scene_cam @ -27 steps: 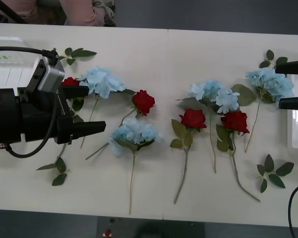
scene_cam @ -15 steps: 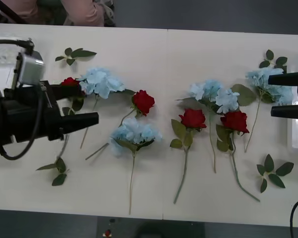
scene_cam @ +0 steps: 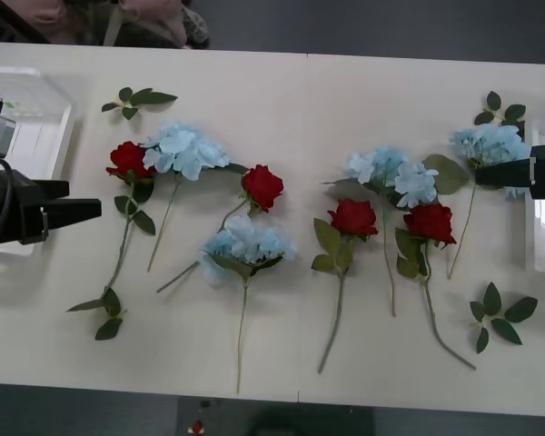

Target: Put the red flowers into the right box and the blue flowers into the left box

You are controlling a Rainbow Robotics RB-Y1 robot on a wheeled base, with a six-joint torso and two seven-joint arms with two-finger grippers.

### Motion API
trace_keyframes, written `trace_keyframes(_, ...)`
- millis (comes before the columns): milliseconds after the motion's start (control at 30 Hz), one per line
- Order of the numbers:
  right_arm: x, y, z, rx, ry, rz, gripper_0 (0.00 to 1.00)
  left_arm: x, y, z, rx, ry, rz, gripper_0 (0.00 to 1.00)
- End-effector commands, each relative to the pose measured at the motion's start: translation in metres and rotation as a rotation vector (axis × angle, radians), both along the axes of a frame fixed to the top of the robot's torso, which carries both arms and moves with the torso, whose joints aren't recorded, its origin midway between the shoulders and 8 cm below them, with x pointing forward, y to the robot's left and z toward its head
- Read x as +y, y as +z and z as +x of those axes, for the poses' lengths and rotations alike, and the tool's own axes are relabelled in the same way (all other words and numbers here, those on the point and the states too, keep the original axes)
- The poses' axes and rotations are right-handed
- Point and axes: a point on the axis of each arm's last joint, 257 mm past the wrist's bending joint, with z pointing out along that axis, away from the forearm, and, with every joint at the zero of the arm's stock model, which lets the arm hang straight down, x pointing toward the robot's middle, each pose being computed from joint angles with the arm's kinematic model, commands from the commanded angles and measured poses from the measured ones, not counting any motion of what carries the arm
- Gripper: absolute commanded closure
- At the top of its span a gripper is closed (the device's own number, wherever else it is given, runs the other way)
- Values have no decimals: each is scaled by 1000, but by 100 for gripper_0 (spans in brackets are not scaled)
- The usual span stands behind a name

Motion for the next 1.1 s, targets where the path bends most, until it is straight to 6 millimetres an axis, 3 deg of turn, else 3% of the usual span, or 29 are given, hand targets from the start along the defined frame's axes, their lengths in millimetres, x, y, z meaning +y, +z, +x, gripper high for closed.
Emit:
trace_keyframes(33,-24,-1,13,138,-206,27,0,32,-9,13,15,54,72,0)
trace_keyframes(200,-48,-29,20,338,-479,71,0,59,-29,30,28,106,141,0)
trace_keyframes(333,-63,-47,28,407,-644,72,0,68,-48,39,43,119,185,0)
trace_keyframes(567,-89,-73,39,388,-786,-55,0,65,-80,62,42,139,224,0)
trace_keyframes(700,-100,-88,37,382,-818,-154,0,73,-94,75,40,155,273,0)
trace_keyframes(1100,-105,-126,65,348,-840,-241,0,46,-104,119,42,142,272,0)
